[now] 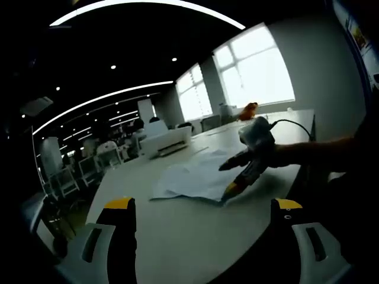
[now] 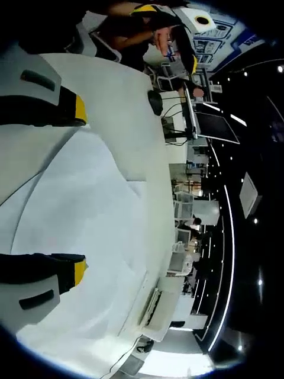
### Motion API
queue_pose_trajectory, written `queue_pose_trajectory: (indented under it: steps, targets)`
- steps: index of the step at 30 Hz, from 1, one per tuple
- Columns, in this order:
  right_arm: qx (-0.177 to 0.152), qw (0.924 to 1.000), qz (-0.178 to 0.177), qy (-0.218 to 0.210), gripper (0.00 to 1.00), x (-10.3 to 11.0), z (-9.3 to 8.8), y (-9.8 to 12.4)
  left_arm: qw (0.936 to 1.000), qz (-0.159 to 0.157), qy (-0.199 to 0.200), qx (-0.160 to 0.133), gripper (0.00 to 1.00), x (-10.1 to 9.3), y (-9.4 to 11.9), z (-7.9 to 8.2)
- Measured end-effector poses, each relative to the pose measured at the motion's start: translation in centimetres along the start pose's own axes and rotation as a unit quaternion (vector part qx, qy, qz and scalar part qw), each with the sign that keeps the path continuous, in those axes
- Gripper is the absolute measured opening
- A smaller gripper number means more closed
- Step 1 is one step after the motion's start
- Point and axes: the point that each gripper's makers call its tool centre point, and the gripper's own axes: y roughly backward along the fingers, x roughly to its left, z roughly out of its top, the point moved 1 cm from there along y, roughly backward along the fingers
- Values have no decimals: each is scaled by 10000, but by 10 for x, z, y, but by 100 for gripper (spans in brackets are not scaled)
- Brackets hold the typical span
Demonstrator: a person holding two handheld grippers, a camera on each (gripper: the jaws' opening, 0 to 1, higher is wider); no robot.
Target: Organize the stack of printing papers by aligning and flattening the scattered papers on the table
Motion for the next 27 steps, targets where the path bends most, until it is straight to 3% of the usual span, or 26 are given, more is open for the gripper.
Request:
queue_pose_trajectory:
  steps: [7,13,20,27]
  targets:
    - [130,9997,-58,178,83,2,-6,-9,10000,-12,5,11,97,-1,-1,-1]
    - [126,9997,51,-185,81,1,-11,-12,10000,-13,12,10,97,-1,-1,-1]
    - [60,9997,-40,-236,72,-5,-12,-11,10000,-15,12,2,97,-2,-1,-2]
    - [-10,9992,-219,-346,56,-18,-11,-8,10000,1,10,-16,97,-1,0,-2]
